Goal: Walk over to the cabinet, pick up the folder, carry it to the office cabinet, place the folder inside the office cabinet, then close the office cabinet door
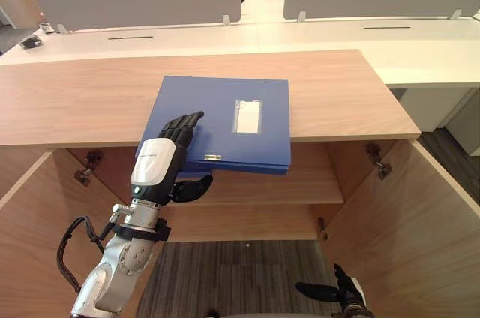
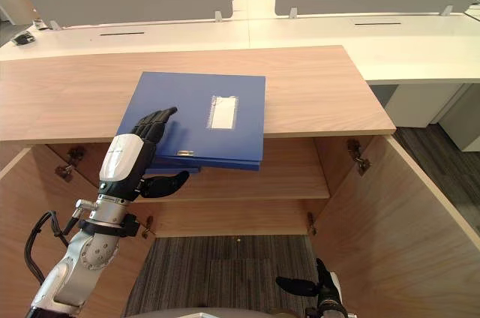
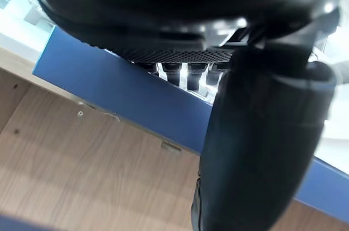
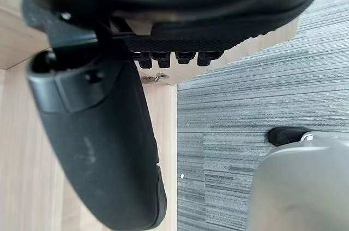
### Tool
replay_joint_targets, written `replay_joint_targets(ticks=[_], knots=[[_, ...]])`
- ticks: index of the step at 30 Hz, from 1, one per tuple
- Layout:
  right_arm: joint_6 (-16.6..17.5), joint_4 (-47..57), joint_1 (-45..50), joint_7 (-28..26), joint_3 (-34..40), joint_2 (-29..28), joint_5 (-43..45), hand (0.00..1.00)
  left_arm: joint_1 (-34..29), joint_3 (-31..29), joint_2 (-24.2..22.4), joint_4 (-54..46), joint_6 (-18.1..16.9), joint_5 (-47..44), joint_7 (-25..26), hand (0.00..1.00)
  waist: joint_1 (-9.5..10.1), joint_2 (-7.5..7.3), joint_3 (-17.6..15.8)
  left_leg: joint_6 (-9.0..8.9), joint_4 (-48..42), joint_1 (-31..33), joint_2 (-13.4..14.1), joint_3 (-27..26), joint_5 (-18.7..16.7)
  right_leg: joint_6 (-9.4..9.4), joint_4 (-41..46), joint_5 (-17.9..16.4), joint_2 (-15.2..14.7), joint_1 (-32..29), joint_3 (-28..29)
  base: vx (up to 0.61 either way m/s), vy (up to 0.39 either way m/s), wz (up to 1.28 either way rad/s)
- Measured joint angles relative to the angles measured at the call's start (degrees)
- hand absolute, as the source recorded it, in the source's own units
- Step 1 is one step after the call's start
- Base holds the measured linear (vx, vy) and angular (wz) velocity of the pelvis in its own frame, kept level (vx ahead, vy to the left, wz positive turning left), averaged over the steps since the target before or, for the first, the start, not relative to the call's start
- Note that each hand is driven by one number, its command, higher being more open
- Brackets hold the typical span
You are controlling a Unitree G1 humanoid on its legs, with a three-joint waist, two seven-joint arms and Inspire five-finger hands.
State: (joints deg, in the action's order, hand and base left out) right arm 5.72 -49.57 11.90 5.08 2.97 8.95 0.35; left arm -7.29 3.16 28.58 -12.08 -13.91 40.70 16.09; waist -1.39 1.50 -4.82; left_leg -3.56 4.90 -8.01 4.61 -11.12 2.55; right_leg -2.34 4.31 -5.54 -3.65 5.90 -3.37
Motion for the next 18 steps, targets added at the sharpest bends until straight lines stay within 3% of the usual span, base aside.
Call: replay_joint_targets(ticks=[6,10,14,18], knots=[[0.0,3.8,-0.3,-0.1,0.0,0.0,0.1,1.00,3.7,-0.4,0.0,-1.0,0.3,2.7,0.7,0.00,-1.00,0.02,0.3,0.04,0.1,-0.1,-0.3,-0.4,0.0,-0.32,-1.6,0.8,-0.2,0.3,0.8,0.01,0.007,-0.08],[0.0,12.3,0.6,-0.1,0.1,-0.3,1.1,1.00,2.3,-0.2,-1.4,-5.5,0.3,1.8,-0.2,0.00,-1.14,0.02,0.3,0.08,0.1,-0.1,-0.3,-1.1,-0.2,-0.50,-1.9,1.4,-0.2,-0.2,2.3,-0.01,0.005,-0.18],[0.3,28.1,3.2,0.0,1.2,-1.8,2.3,1.00,-3.0,1.1,-5.0,-12.7,-1.9,-2.1,-3.4,0.00,-1.16,-0.20,0.1,0.31,0.1,-0.1,-0.3,-2.4,-0.6,-0.60,-2.6,2.1,-0.1,-0.7,3.5,-0.02,0.003,-0.16],[0.9,44.9,5.5,-0.6,2.7,-2.0,3.6,1.00,-5.0,2.5,-5.6,-19.3,-4.2,-14.7,-7.8,0.00,-1.20,-0.56,-0.3,0.35,0.0,-0.1,-0.3,-2.7,-0.8,-0.68,-2.6,2.1,-0.1,-0.7,3.9,-0.01,-0.011,-0.05]])
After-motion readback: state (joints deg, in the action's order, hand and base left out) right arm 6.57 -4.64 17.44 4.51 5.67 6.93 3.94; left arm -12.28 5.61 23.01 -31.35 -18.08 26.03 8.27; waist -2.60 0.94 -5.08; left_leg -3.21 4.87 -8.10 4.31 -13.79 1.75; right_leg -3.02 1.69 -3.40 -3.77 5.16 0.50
